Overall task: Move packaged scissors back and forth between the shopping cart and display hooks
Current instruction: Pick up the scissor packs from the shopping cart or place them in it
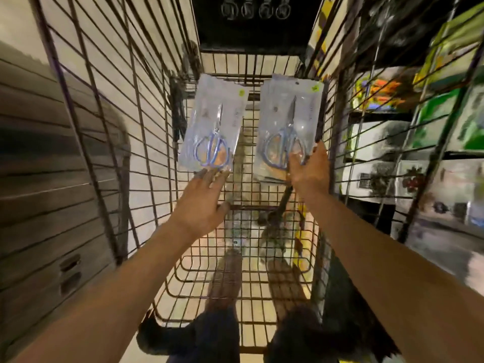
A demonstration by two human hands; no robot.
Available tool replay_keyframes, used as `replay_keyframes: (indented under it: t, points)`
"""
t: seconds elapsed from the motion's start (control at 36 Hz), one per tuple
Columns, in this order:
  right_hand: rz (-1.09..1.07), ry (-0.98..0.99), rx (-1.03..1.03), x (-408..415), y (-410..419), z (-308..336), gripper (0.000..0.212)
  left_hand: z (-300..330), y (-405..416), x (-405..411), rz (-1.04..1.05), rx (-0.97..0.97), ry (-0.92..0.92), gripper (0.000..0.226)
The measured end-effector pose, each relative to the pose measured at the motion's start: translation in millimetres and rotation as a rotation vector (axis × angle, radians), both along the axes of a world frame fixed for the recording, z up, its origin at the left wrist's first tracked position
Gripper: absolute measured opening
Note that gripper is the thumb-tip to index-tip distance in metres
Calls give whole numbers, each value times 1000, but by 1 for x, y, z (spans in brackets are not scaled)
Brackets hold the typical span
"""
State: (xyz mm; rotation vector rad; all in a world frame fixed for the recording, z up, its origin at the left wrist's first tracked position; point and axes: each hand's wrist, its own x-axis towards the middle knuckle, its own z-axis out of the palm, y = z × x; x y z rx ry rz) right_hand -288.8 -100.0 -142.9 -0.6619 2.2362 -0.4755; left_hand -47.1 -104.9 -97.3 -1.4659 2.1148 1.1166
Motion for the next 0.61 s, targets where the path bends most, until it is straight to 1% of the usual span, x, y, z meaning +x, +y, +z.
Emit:
replay_keyframes:
  t: [0.03, 0.08, 0.19, 0.31, 0.44, 0.61]
  points:
    - [-28, -3, 44, -3, -4, -5, 68, -1, -1, 2, -1, -1, 7, 68]
    - [-41, 12, 98, -6, -11, -2, 67, -1, -4, 4, 9, 0, 13, 72]
    - [-114, -16, 110, -10, -14, 3, 43, 4, -8, 5, 20, -36, 36, 68]
    - [-155, -5, 23, -8, -14, 6, 45, 3, -12, 6, 33, -57, 58, 68]
    - [-204, -19, -20, -7, -13, 10, 44, -1, -16, 5, 126, -55, 99, 73]
    - [-224, -135, -136, -2, -15, 23, 43, -4, -24, -1, 213, 1, 186, 71]
